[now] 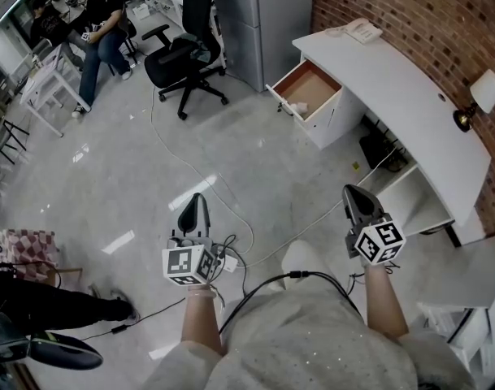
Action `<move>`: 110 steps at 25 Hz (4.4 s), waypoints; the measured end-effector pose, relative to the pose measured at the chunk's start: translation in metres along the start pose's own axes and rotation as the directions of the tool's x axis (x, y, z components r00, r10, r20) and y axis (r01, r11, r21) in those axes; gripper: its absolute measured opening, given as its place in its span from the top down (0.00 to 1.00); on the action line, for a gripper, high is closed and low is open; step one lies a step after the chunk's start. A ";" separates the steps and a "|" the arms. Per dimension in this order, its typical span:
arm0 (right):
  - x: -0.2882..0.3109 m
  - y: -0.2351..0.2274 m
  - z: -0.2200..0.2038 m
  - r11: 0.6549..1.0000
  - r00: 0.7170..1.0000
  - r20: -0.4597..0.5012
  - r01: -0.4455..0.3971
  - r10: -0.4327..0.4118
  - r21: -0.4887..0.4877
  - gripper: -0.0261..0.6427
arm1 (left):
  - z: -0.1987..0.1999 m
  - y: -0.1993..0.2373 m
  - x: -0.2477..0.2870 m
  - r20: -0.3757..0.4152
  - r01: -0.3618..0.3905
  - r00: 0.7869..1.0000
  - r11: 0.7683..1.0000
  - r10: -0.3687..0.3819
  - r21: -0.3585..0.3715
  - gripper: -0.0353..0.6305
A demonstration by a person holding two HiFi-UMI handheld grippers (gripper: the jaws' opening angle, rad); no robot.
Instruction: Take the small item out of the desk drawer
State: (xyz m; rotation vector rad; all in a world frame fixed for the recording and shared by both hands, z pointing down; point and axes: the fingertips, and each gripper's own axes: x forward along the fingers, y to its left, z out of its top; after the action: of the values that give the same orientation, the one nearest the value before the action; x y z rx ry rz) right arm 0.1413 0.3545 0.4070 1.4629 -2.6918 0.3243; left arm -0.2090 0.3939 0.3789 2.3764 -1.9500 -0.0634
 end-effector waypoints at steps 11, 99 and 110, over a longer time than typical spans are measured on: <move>0.066 -0.046 -0.007 1.000 1.000 -0.030 -0.004 0.005 0.026 0.91 | -0.012 0.018 0.069 -0.028 -0.003 1.000 1.000 0.003 0.009 0.95; 0.570 -0.339 -0.307 0.581 0.299 -0.953 -0.768 -0.047 -0.270 0.65 | -0.289 0.033 0.672 -0.352 0.183 0.898 0.952 -0.263 -0.245 0.95; 0.593 -0.349 -0.332 0.467 0.302 -0.951 -0.833 -0.067 -0.297 0.63 | -0.310 0.041 0.687 -0.347 0.170 0.903 0.953 -0.253 -0.253 0.95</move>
State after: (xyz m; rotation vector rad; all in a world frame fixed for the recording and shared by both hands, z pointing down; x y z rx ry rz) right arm 0.0927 -0.2471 0.8760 0.0224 -1.7217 -0.1163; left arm -0.0914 -0.2800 0.6981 2.2447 -1.4314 0.1509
